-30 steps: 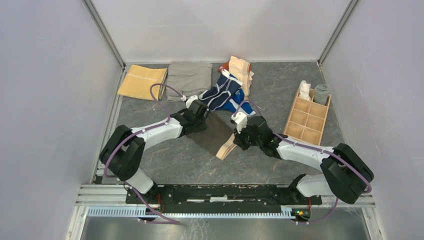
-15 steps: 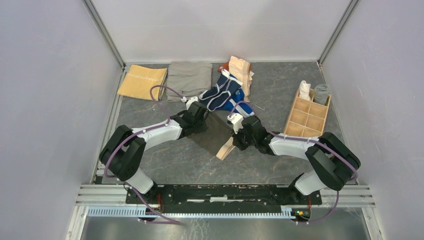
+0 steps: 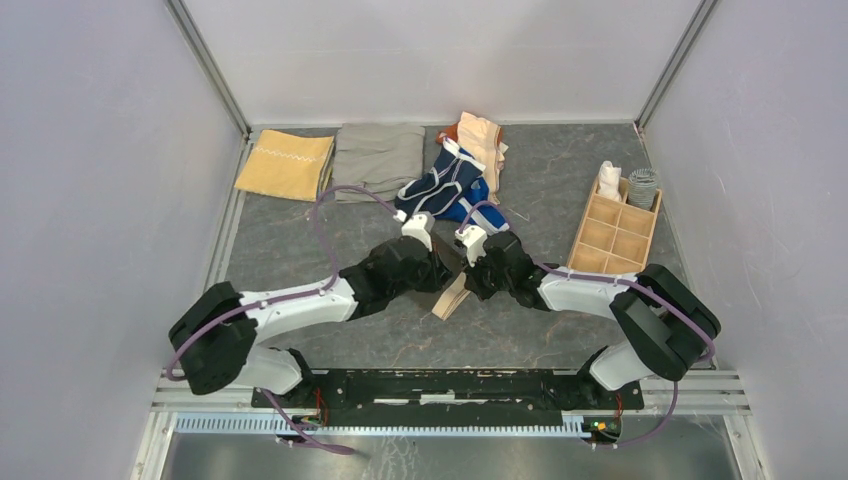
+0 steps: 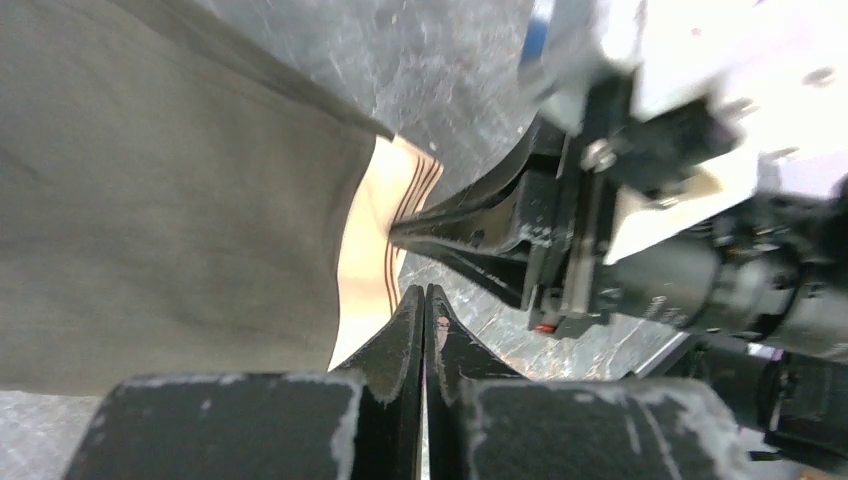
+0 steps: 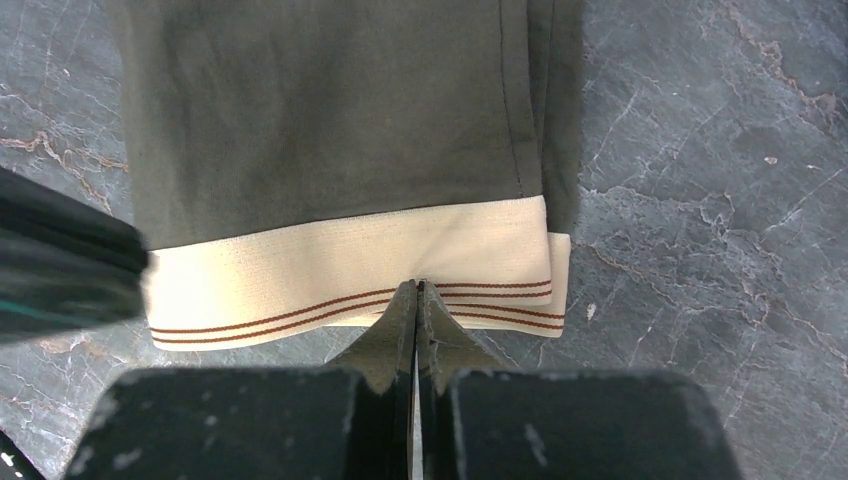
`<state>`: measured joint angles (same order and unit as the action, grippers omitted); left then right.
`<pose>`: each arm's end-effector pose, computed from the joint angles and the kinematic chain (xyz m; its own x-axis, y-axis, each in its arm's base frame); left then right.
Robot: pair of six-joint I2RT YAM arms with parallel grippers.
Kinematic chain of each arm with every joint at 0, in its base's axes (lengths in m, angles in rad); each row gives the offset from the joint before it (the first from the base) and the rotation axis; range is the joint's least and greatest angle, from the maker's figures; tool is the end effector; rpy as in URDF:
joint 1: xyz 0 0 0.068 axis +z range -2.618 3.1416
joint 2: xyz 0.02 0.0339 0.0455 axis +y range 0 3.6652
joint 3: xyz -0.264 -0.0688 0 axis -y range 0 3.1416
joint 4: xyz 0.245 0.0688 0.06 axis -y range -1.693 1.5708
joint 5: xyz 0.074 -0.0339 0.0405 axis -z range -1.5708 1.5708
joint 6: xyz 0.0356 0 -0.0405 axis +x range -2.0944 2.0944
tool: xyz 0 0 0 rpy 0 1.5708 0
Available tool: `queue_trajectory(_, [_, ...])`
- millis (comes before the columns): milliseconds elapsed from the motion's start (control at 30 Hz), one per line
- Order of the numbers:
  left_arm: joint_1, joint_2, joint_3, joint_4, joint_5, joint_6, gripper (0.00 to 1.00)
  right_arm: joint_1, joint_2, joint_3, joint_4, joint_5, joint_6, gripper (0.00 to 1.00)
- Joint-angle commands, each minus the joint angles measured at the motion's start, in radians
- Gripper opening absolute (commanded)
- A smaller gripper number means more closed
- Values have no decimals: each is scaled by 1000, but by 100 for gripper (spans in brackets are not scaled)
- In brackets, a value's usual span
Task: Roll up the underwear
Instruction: Fold the underwear at the center of the board.
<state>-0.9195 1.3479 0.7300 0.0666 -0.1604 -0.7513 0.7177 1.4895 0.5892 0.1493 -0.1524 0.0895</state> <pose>0.1798 -0.2265 0.2208 -0.7117 -0.1779 -0.6796 0.2967 0.8008 -0.5203 0.2056 0.1867 0.1474 -0.5776 -0.3869 -0.7188 -0.6847 0.7090 0.1685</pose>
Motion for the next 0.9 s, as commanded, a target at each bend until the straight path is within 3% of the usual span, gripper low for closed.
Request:
queue_trajectory(0, [-25,88,-45,149,18,25,2,-3,8,-4,30,3,12,0])
queue_trajectory(200, [-30,168,-59,168,21,27,2,-3,5,-6,19,13,6,0])
queue_trajectory(633, [-87,189,-283,260,-5,-80,2,-3,18,3,5,15,7,0])
queue_trajectory(867, [-89,184,-268,248,-9,-83,2,-1,1,3,-3,-3,4,0])
